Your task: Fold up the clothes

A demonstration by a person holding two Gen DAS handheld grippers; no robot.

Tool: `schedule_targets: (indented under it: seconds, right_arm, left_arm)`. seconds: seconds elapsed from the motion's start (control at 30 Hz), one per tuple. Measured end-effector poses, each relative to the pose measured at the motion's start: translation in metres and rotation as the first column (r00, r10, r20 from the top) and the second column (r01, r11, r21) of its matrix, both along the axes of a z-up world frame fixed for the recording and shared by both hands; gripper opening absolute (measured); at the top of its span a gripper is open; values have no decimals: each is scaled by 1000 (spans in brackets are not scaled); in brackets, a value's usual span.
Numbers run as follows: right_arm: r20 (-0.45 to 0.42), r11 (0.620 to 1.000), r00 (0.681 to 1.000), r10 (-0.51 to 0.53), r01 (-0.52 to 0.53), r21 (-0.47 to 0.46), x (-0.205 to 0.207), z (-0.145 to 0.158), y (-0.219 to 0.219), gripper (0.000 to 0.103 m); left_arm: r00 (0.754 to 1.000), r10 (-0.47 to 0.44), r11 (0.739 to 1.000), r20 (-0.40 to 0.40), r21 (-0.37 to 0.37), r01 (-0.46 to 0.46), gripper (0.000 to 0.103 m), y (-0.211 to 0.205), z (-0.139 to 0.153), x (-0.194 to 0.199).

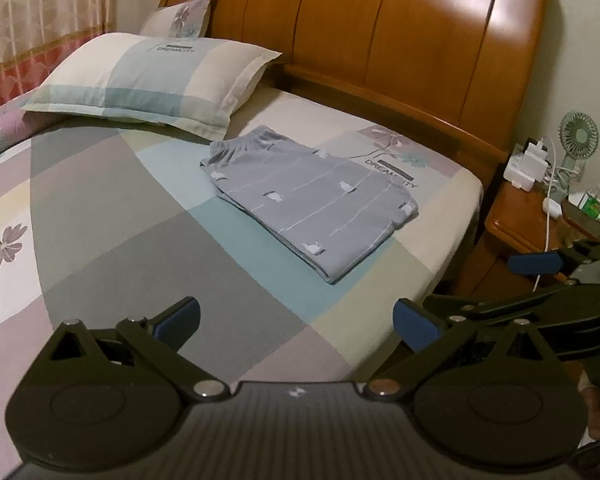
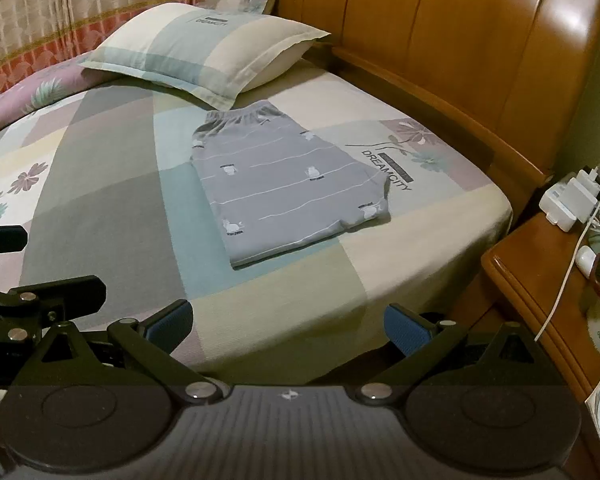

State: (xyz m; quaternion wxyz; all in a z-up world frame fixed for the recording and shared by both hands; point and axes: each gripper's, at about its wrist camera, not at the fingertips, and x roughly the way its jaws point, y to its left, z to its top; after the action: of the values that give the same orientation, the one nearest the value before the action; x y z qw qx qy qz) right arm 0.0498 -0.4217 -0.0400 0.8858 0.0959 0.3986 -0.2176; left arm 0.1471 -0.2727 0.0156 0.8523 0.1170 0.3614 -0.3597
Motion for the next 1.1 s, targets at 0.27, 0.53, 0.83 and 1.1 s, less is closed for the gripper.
schedule_targets:
  seconds: [0.27,0.53,0.83,1.1]
  right_arm:
    - [-4,1000,1000,-2,2,6,1,0,-4,103]
    - [-8,1000,1000,-4,4,9,3,0,-6,103]
    - [-5,1000,1000,-1,1,15,3,-1,-8,103]
    - [-3,1000,1000,-2,2,11,3,-1,-8,103]
  left_arm:
    - [1000,-7,1000,0,2,7,102,-4,0,1]
    - [1000,-7,1000,-2,3,7,102,-5,1,2]
    - [1000,-6,1000,4,5,6,102,-5,2,1]
    - [1000,-9,1000,12,5,9,102,-6,4,2]
